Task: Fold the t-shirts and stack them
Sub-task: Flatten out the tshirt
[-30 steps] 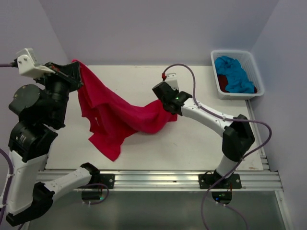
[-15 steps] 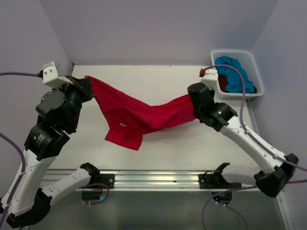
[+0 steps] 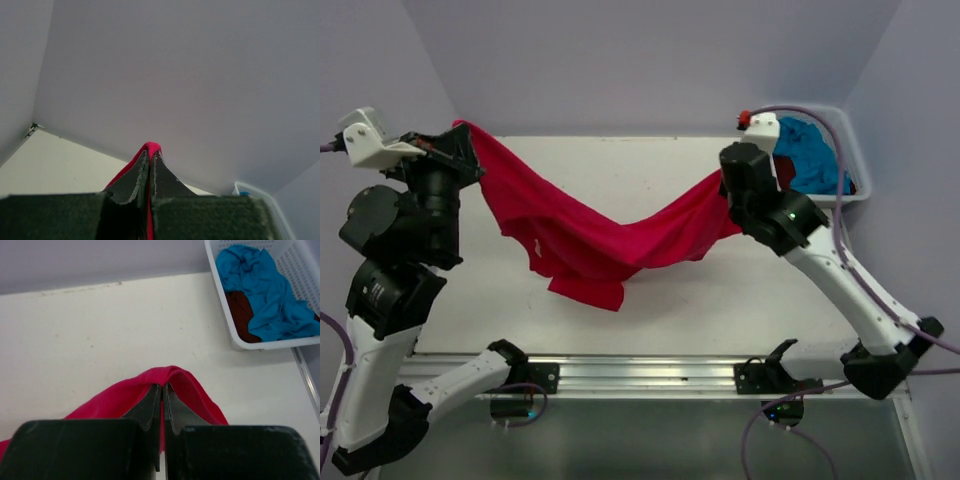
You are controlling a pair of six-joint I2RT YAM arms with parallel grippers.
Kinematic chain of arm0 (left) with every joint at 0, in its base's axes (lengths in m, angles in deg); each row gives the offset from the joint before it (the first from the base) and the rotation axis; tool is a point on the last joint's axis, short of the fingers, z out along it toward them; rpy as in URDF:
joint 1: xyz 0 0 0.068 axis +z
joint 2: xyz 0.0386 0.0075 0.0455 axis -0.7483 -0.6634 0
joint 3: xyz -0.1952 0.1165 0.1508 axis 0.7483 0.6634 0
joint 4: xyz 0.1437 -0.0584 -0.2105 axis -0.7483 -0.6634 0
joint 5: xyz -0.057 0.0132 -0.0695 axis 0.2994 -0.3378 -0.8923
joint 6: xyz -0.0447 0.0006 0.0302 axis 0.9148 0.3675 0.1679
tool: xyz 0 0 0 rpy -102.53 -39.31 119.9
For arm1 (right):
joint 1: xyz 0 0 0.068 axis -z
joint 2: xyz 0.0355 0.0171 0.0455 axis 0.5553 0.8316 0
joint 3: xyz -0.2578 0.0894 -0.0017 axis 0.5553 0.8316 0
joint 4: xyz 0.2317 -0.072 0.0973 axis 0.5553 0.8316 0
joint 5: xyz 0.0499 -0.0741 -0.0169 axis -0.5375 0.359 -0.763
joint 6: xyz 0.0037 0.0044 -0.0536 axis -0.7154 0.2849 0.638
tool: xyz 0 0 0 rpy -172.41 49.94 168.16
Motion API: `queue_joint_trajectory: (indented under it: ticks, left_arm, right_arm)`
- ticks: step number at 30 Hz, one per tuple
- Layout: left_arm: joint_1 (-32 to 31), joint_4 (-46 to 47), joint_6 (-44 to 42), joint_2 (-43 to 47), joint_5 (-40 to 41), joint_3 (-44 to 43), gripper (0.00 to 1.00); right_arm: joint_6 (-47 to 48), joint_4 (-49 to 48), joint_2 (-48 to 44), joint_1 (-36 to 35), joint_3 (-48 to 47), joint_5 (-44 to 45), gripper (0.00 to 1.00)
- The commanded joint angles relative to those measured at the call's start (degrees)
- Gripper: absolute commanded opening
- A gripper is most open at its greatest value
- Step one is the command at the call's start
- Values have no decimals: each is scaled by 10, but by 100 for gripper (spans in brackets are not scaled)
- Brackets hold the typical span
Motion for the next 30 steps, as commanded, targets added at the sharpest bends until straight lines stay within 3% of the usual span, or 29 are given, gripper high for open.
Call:
queue_joint_trajectory:
  ticks: [1,4,11,17,20,24,30]
  left_arm:
    - [0,33,-33,-57,32,-20,0]
    - [0,40,-28,-76,27,3,0]
    - [0,51,-7,-73,51,99,0]
    - [1,76,4,-45,60,175,0]
    - [0,68,6,-37,62,179,0]
    - [1,62,0,-20,59,177,0]
    - [0,70,-22,22,1,188,0]
  right_arm:
    - [-47,95,124,11,-29,47,0]
    - [-88,142,236,34,-71,47,0]
    - [-112,121,416,56,-115,25,0]
    - [-111,53,458,60,-111,16,0]
    - [-97,-29,417,60,-58,-11,0]
    - [-25,-152,277,53,57,-86,0]
    - [40,-111,130,21,94,-240,0]
